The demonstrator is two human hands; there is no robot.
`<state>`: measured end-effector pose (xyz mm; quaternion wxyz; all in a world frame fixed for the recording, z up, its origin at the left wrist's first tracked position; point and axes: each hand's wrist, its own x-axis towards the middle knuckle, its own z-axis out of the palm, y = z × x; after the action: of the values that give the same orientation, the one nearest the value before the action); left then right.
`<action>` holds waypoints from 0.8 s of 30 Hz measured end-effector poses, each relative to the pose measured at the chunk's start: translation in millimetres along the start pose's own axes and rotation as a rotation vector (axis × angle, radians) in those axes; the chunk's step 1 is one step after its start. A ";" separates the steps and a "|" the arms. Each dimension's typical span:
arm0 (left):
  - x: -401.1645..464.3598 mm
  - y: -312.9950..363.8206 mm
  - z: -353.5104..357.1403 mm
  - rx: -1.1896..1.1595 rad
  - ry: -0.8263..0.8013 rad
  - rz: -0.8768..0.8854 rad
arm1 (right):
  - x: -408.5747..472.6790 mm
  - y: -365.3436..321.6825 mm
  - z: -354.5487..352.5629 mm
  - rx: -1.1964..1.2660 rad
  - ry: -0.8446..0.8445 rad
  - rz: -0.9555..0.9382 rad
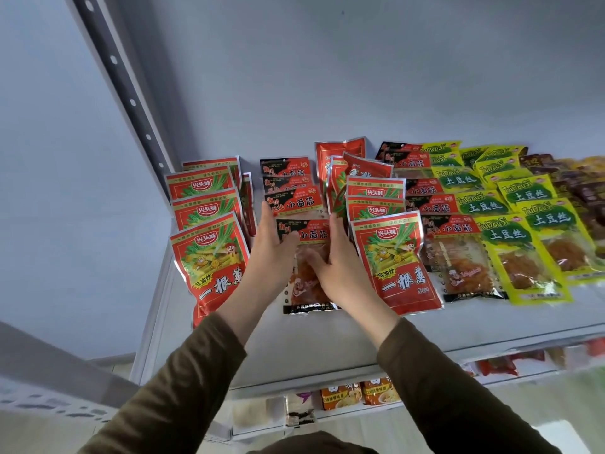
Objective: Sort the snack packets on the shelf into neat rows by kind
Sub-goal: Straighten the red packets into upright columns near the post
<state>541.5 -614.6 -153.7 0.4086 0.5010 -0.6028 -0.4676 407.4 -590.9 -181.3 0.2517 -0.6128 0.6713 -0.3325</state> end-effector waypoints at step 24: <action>22.0 -11.1 5.4 -0.130 0.043 -0.251 | -4.2 2.6 13.6 0.161 0.158 0.053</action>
<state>535.2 -636.1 -165.1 0.3912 0.5548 -0.4948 -0.5425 416.4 -588.5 -192.4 0.2555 -0.5444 0.6760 -0.4258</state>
